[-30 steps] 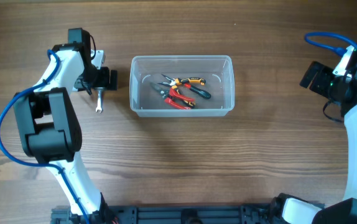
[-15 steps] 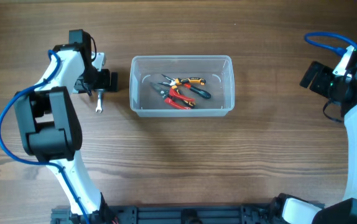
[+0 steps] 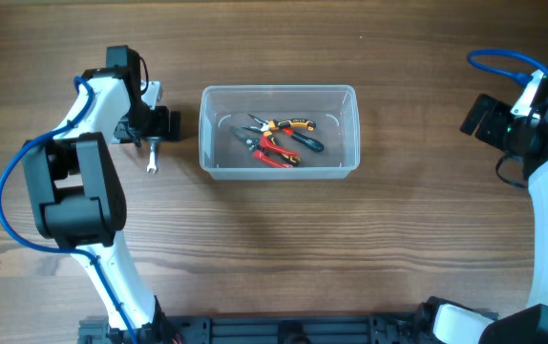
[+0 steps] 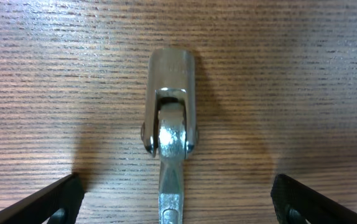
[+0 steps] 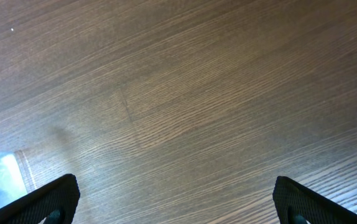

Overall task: Pack container
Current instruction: 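Lower the left gripper and grasp the wrench's ring end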

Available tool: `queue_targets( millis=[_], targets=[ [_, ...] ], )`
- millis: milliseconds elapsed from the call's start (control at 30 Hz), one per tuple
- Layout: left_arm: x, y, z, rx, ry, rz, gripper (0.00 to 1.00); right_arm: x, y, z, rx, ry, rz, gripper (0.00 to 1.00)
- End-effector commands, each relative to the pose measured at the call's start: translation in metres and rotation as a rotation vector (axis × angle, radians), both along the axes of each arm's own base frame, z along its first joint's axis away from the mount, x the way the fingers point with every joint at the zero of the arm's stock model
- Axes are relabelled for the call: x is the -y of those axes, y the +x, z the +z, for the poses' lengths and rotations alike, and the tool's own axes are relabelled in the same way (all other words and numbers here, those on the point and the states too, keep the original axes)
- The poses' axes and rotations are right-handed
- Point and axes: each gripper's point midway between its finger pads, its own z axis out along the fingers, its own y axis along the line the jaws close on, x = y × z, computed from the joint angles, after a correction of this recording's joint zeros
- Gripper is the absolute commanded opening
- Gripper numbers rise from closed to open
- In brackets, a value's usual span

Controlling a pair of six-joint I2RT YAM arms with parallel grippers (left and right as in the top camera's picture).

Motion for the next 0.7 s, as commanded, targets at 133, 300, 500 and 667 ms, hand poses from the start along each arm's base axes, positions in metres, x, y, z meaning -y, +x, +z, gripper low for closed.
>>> queue_targets(
  millis=[133, 300, 500, 667],
  targets=[
    [0.0018, 0.0034, -0.0086, -0.006, -0.004, -0.001, 0.68, 0.0031, -0.0006, 0.0024, 0.007, -0.006, -0.026, 1.0],
    [0.0018, 0.0036, -0.0086, -0.006, -0.004, -0.001, 0.49, 0.003, -0.0006, 0.0023, 0.007, -0.005, -0.026, 1.0],
    [0.0016, 0.0063, -0.0083, 0.005, -0.003, -0.001, 0.25, 0.003, -0.0006, 0.0023, 0.007, -0.005, -0.026, 1.0],
    [0.0015, 0.0065, -0.0082, 0.007, -0.002, -0.001, 0.21, 0.0031, -0.0006, 0.0024, 0.007, -0.006, -0.026, 1.0]
  ],
)
